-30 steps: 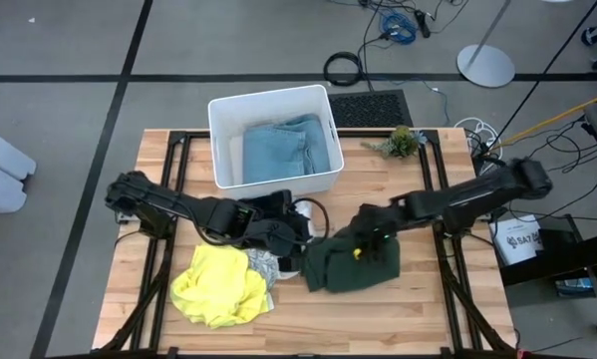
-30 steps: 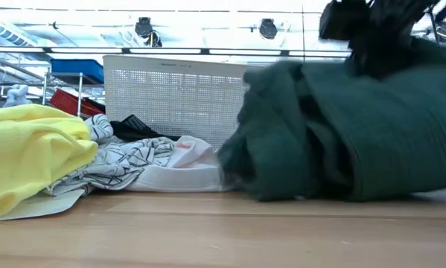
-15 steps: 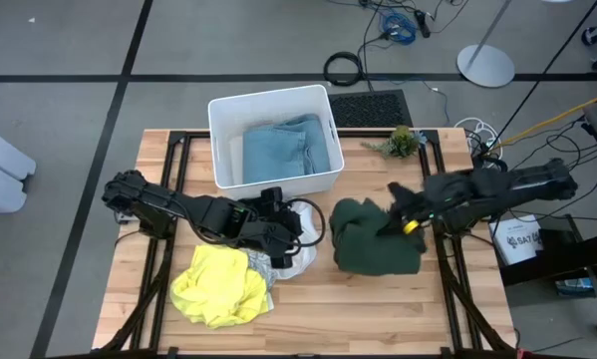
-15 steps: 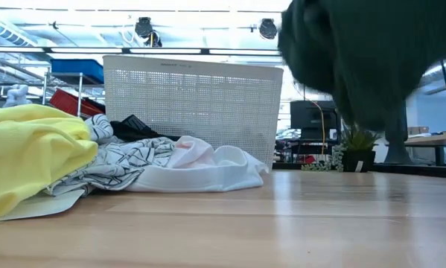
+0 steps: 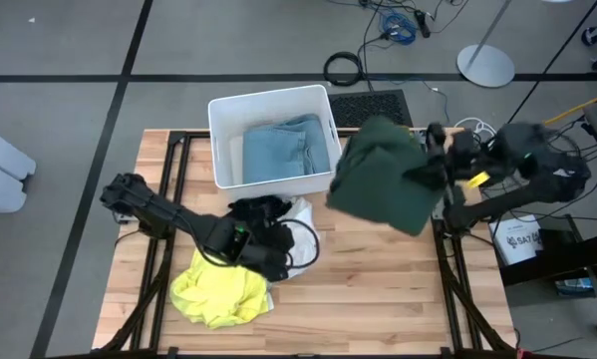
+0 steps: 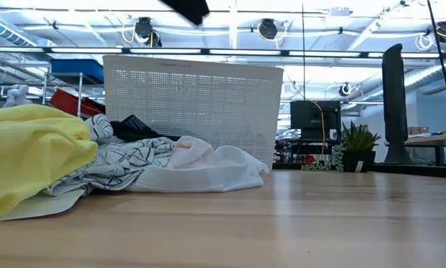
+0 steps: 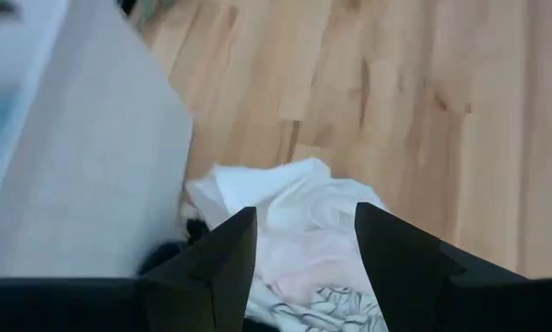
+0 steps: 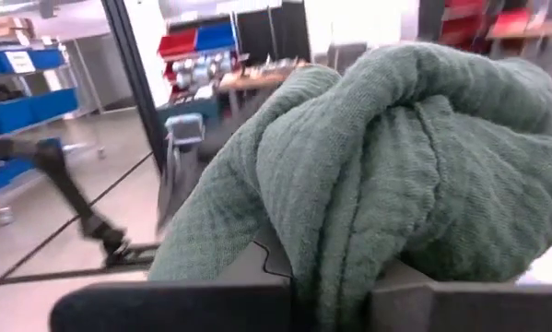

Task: Fold laundry
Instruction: Put the folded green polo shirt into the white laundry bin, then fold the yellow shirt

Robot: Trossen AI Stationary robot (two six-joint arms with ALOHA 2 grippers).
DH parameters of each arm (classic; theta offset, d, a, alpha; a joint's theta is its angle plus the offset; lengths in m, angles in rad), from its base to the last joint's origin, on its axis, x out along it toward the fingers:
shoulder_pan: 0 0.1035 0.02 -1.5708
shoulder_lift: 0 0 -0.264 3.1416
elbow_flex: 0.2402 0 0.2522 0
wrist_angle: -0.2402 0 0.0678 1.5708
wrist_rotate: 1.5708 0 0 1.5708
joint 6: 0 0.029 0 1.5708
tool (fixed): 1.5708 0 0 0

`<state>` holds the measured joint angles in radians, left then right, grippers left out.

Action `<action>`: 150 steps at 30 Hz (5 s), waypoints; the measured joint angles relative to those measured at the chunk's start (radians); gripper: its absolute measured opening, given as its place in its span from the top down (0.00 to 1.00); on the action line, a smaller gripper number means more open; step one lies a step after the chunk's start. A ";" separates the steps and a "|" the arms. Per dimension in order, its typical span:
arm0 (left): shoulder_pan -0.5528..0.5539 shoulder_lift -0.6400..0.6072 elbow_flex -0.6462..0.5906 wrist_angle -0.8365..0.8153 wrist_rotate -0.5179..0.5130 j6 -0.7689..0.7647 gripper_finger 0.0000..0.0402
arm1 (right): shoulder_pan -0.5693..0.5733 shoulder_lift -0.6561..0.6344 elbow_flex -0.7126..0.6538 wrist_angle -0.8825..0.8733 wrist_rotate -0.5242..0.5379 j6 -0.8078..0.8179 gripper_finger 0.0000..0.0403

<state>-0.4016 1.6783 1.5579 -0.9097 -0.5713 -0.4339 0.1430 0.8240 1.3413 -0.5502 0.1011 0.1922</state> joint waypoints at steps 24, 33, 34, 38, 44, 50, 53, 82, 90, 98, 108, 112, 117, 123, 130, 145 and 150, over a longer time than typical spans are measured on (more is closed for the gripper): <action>-0.036 0.020 -0.501 0.982 0.013 0.077 0.51 | -0.667 0.856 0.586 0.058 -0.680 -0.029 0.97; -0.038 0.020 -0.501 0.984 0.020 0.076 0.51 | -0.676 1.152 0.587 0.230 -0.754 -0.010 0.97; -0.038 0.020 -0.501 0.984 0.023 0.076 0.51 | -0.673 1.176 0.587 0.259 -0.751 0.003 0.97; -0.038 0.020 -0.501 0.984 0.044 0.076 0.51 | -0.664 1.264 0.587 0.343 -0.701 0.039 0.97; -0.040 0.020 -0.501 0.980 0.045 0.075 0.51 | -0.683 1.340 0.588 0.394 -0.709 0.090 0.96; -0.039 0.020 -0.501 0.979 0.045 0.077 0.51 | -0.700 1.379 0.588 0.385 -0.702 0.107 0.83; -0.039 0.020 -0.501 0.979 0.045 0.077 0.51 | -0.710 1.383 0.589 0.321 -0.696 0.127 0.75; -0.041 0.020 -0.500 0.977 0.070 0.082 0.51 | -0.675 1.228 0.667 0.180 -0.760 -0.098 0.70; -0.053 -0.011 -0.500 0.923 0.067 0.077 0.51 | -0.659 1.350 0.667 0.202 -0.761 -0.136 0.99; -0.053 -0.012 -0.500 0.900 0.066 0.073 0.51 | -0.644 1.538 0.668 0.196 -0.761 -0.100 1.00; -0.055 -0.012 -0.500 0.896 0.066 0.073 0.51 | -0.634 1.569 0.664 0.172 -0.755 -0.081 1.00; -0.055 -0.012 -0.500 0.897 0.066 0.073 0.51 | -0.643 1.446 0.662 0.164 -0.752 -0.078 1.00; -0.055 -0.011 -0.500 0.902 0.066 0.068 0.51 | -0.651 1.267 0.664 0.158 -0.757 -0.095 1.00; -0.055 -0.011 -0.500 0.902 0.066 0.047 0.51 | -0.649 1.046 0.664 0.087 -0.762 -0.085 1.00; -0.055 -0.011 -0.500 0.956 0.066 0.047 0.51 | -0.601 0.830 0.664 -0.224 -0.758 -0.078 1.00; -0.057 -0.072 -0.444 0.323 0.149 -0.384 0.51 | -0.229 0.570 0.437 -0.811 -0.750 -0.293 1.00; -0.057 -0.072 -0.443 0.201 0.196 -0.461 0.51 | -0.112 0.422 0.101 -0.627 -0.754 -0.265 1.00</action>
<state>-0.4582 1.6060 1.1145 -0.7086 -0.3752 -0.8946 0.0306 1.2462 1.4425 -1.1774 -0.6527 -0.0731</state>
